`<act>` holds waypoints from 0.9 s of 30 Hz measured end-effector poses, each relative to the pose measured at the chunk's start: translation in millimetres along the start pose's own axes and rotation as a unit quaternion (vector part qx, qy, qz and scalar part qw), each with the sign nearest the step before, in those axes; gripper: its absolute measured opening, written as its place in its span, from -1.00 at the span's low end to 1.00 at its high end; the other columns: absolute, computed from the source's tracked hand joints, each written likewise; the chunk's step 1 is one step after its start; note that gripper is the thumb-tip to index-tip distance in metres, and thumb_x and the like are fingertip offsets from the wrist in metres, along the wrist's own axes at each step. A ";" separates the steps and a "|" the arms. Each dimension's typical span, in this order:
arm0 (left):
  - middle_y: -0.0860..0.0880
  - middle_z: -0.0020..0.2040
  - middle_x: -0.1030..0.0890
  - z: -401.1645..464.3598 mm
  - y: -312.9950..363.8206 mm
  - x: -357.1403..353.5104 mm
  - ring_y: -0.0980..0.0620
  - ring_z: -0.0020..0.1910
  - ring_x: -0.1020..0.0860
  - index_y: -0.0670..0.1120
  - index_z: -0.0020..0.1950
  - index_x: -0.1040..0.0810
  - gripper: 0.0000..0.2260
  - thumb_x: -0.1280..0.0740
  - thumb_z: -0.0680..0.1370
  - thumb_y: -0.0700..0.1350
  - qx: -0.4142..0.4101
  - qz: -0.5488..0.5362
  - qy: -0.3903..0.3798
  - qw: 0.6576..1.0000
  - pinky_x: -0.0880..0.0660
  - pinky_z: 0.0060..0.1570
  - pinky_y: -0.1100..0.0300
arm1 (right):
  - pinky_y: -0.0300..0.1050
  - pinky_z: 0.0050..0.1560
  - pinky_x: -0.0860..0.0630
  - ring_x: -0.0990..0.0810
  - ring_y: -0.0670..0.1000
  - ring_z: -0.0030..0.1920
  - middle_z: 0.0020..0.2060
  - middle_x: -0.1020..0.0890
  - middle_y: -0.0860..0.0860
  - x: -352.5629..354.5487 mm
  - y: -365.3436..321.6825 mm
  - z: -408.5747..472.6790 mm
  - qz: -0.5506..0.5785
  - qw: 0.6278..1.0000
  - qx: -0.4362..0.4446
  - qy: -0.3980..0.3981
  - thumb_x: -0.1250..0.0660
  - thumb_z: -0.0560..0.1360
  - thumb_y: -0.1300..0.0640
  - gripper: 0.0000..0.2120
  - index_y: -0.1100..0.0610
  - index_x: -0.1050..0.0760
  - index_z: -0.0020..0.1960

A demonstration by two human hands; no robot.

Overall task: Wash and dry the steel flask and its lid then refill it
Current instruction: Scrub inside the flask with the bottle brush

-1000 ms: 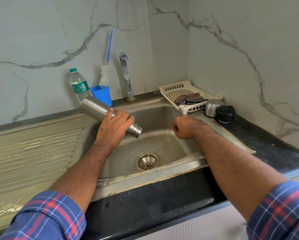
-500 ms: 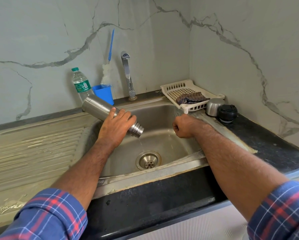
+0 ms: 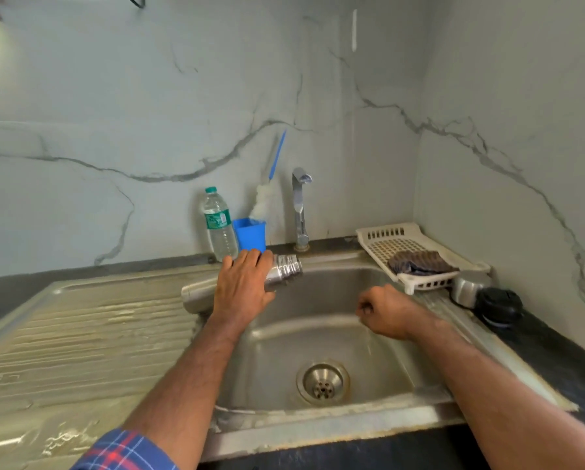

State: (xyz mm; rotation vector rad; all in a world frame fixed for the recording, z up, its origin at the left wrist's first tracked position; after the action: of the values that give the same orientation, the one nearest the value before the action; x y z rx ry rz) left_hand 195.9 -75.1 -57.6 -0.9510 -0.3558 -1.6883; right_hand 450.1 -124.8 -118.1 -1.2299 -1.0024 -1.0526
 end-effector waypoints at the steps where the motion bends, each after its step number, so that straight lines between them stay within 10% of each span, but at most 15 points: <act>1: -0.03 0.09 -0.60 2.0 -6.7 2.9 -0.05 0.03 -0.55 -0.03 0.25 -0.54 -0.30 -0.66 0.19 0.14 0.014 -0.003 0.004 1.000 -0.40 -0.03 0.03 | -0.01 0.02 -0.61 -0.65 0.04 -0.02 -0.05 -0.67 -0.05 0.9 -3.5 2.2 0.009 1.000 0.003 0.004 -0.32 0.48 0.05 -0.89 -0.02 -0.60 -0.05; 5: -0.03 0.04 -0.60 5.9 -35.1 14.1 -0.07 -0.01 -0.54 -0.03 0.20 -0.58 -0.31 -0.70 0.12 -0.01 0.046 -0.014 0.020 0.999 -0.35 -0.11 0.04 | -0.11 0.11 -0.56 -0.60 -0.02 0.07 0.06 -0.61 -0.07 11.1 -33.1 12.6 0.029 0.998 0.035 0.035 -0.38 0.53 0.05 -0.81 -0.02 -0.58 0.15; 10: -0.03 0.06 -0.62 23.9 -93.6 25.1 -0.07 0.00 -0.56 -0.03 0.22 -0.57 -0.35 -0.68 0.17 -0.01 0.092 -0.016 0.052 0.994 -0.22 -0.10 0.05 | 0.01 -0.06 -0.56 -0.62 0.14 -0.08 -0.11 -0.65 0.06 81.0 -109.0 68.1 0.045 0.975 0.142 0.165 -0.25 0.58 0.12 -0.86 0.09 -0.56 -0.07; 17: -0.03 0.02 -0.61 44.1 -135.8 27.4 -0.09 -0.02 -0.55 -0.03 0.19 -0.56 -0.38 -0.65 0.18 -0.02 0.134 -0.024 0.051 0.989 -0.21 -0.07 0.02 | 0.05 -0.11 -0.45 -0.58 0.24 0.00 -0.07 -0.61 0.21 185.3 -198.3 150.5 -0.200 0.907 0.220 0.299 -0.23 0.51 0.36 -0.86 0.25 -0.55 -0.02; 27: 0.06 -0.12 -0.58 50.7 -172.1 36.5 -0.04 -0.14 -0.56 0.02 0.05 -0.58 -0.41 -0.69 0.11 0.08 0.099 -0.009 0.070 0.993 -0.11 -0.09 0.08 | 0.25 0.49 -0.08 -0.33 0.07 0.47 0.33 -0.51 -0.05 216.9 -188.0 240.9 -0.525 0.814 0.109 0.223 -0.20 0.65 0.16 -0.63 -0.10 -0.39 0.42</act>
State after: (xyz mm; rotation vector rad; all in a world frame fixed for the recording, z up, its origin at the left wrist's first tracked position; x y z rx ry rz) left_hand 57.5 -7.0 40.9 -0.6820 -0.4301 -1.6907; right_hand 310.5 92.3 153.7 -0.1000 -1.3854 -1.8868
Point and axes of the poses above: each hand's wrist, its own z-axis towards the middle knuckle, its own x-axis out of the back of the hand, y = z × x, the point moved 6 cm from there along z, towards the middle knuckle
